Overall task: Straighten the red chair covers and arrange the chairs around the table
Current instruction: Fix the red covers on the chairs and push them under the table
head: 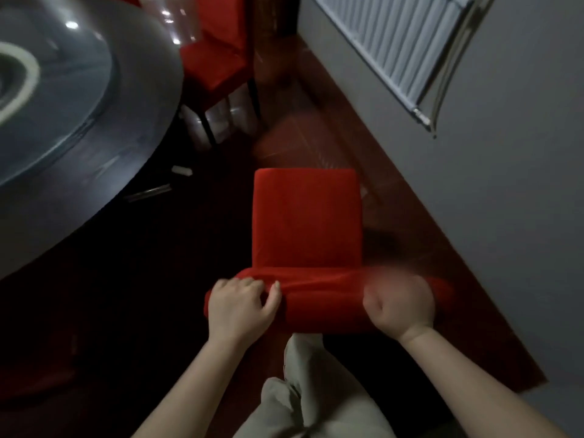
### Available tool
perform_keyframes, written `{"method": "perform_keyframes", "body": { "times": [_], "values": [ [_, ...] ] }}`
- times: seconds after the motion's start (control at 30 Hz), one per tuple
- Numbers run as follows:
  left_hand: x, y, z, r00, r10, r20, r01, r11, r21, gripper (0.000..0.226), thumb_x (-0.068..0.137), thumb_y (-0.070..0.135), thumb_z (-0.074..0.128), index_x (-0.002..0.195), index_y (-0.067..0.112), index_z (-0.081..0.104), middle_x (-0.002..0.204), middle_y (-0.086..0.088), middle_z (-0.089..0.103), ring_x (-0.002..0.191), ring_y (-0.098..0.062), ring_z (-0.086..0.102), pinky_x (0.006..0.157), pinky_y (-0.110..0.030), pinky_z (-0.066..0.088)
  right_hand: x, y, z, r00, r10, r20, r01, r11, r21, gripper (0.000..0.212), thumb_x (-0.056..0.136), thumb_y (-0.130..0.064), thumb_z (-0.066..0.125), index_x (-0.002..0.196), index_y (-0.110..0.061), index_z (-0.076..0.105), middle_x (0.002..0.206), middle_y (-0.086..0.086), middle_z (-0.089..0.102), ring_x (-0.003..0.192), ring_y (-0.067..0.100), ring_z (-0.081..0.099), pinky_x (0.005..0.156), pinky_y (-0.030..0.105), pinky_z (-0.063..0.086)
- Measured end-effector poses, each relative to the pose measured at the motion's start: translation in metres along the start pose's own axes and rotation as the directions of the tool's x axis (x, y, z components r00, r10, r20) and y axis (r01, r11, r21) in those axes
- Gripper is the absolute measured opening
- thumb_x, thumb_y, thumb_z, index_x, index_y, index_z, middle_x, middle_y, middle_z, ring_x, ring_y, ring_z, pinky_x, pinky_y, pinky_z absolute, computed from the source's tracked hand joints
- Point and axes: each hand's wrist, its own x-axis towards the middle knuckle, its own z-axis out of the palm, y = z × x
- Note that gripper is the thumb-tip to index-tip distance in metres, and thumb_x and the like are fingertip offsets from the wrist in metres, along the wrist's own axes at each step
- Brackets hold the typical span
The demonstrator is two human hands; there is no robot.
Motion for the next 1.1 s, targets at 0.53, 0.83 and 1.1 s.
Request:
{"method": "perform_keyframes", "body": {
  "times": [0.53,0.83,1.1],
  "values": [
    [-0.063,0.124,0.007,0.819,-0.572,-0.046,0.571,0.820,-0.038,0.050,0.095,0.050,0.035,0.053,0.026,0.047,0.055,0.007,0.056,0.055,-0.015,0.056,0.064,-0.034,0.037,0.077,0.075,0.026,0.861,-0.508,0.029,0.500,0.856,0.133,0.036,0.083,-0.035,0.043,0.057,-0.016,0.059,0.057,0.003,0.054,0.051,0.029,0.053,0.057,0.039,0.040],
    [-0.034,0.189,0.008,0.683,-0.714,-0.151,0.722,0.692,-0.003,0.048,0.093,0.047,0.041,0.051,0.026,0.050,0.050,0.009,0.051,0.048,-0.012,0.050,0.058,-0.029,0.027,0.155,0.102,0.043,0.720,-0.687,-0.095,0.688,0.691,0.223,0.038,0.085,-0.033,0.044,0.054,-0.016,0.057,0.055,0.003,0.054,0.051,0.028,0.053,0.056,0.038,0.041],
    [0.018,0.118,-0.003,0.618,-0.761,-0.200,0.780,0.624,0.036,0.048,0.090,0.047,0.040,0.051,0.022,0.054,0.049,0.005,0.055,0.045,-0.020,0.053,0.054,-0.031,0.037,0.230,0.038,0.075,0.677,-0.726,-0.121,0.728,0.637,0.253,0.041,0.085,-0.034,0.043,0.052,-0.017,0.059,0.052,0.001,0.055,0.048,0.026,0.053,0.057,0.035,0.038]
  ]
}}
